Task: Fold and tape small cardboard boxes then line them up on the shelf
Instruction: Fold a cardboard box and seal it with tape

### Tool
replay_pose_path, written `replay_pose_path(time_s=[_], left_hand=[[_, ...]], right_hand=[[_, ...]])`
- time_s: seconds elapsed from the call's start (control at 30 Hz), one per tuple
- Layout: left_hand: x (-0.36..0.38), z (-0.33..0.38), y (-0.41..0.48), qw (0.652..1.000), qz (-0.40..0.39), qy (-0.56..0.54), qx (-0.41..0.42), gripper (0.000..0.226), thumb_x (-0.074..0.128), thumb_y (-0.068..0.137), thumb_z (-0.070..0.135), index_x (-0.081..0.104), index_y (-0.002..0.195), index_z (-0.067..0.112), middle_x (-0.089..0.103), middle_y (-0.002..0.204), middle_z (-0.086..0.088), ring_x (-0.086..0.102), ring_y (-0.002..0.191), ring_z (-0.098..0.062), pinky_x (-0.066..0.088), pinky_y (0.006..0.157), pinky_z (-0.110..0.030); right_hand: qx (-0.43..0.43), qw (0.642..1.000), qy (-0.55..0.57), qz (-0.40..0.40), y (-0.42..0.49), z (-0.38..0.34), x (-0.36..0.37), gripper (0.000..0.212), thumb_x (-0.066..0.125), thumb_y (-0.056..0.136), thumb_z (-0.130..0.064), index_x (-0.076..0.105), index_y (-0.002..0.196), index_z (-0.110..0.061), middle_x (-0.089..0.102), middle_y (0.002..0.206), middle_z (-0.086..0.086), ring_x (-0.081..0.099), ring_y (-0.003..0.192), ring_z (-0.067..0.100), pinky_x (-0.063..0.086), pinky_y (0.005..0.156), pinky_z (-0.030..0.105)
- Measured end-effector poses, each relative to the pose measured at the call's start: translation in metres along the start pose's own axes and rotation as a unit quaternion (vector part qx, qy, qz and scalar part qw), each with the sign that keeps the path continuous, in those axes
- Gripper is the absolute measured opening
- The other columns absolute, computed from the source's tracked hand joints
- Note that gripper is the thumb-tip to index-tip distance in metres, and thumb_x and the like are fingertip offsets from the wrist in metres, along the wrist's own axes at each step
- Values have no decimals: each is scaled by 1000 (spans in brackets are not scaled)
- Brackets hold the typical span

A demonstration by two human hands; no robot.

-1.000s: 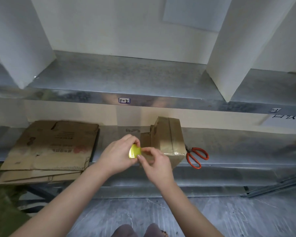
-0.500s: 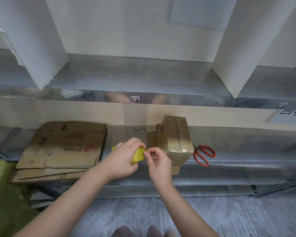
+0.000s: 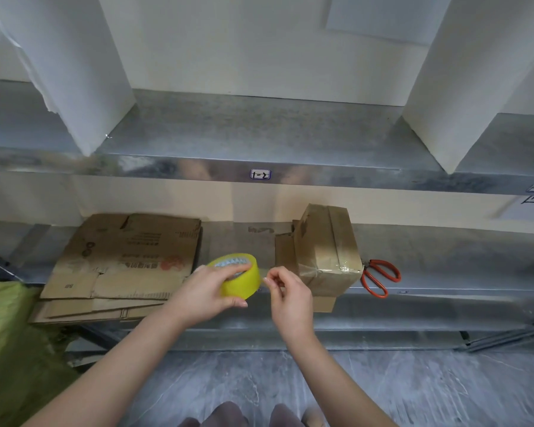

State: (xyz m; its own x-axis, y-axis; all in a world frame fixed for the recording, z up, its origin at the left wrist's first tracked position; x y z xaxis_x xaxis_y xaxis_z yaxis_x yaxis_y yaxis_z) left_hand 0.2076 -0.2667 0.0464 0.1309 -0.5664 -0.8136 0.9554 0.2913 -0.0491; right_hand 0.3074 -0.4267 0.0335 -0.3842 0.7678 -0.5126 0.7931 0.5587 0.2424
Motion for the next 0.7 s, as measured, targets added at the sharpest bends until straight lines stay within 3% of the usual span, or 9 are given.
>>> replay_pose_path(time_s=[0.17,0.2,0.27,0.33,0.4,0.57,0.7], left_hand=[[-10,-29,14,991,67,104,-50,80,73,75,56,43,144,30,50,144,4,45,133,-15,27,109,-27],[-10,-33,16,991,68,105,-57,81,73,75,56,42,145,29,51,144,3,45,133,-16,27,109,-28],[-5,-37,20,990,55,118,-49,83,73,75,55,39,146,29,52,143,4,45,132,-16,26,107,-29],[3,-43,24,987,53,143,-45,82,70,76,56,39,146,27,54,140,3,47,129,-16,25,105,-29],[10,-52,28,985,57,151,-61,80,69,77,55,40,145,24,57,136,1,50,126,-17,26,103,-30],[26,-75,43,979,47,180,-82,72,70,78,50,48,139,19,64,121,-5,57,115,-25,34,99,-35],[40,-86,53,975,38,208,-74,68,75,76,44,54,134,15,68,110,-9,62,106,-30,40,92,-37]], right_hand=[[-65,998,10,-12,-8,-7,12,12,62,92,-11,60,84,-20,54,75,-17,51,70,-2,42,64,17],[-49,998,19,-17,-8,-5,16,11,61,92,-14,59,84,-21,56,73,-16,54,69,0,46,65,19],[53,996,63,-19,0,5,23,13,59,95,-17,56,83,-22,60,68,-9,61,65,10,57,65,36],[140,987,76,-24,12,18,33,15,58,96,-16,55,82,-20,59,64,-5,62,61,14,57,65,47],[168,983,55,-40,23,28,45,13,57,97,-16,55,84,-17,59,65,-2,62,63,20,56,67,50],[210,974,-40,-76,46,47,74,8,57,96,-24,60,93,-17,67,81,2,65,81,29,49,71,33],[243,946,-161,-139,65,66,82,16,56,95,-35,65,104,-26,71,101,3,65,97,29,46,73,29]])
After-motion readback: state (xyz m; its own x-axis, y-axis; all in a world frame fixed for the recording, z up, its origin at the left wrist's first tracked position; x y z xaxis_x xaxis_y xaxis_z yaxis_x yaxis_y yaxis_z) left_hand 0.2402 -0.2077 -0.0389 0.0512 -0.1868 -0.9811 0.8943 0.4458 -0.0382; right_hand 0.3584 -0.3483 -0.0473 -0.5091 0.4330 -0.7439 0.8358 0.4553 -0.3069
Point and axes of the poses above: each hand's wrist, its own y-axis towards the middle knuckle, its own x-axis out of the palm, z = x × y, the point moved 2 cm from there along y, towards the middle knuckle
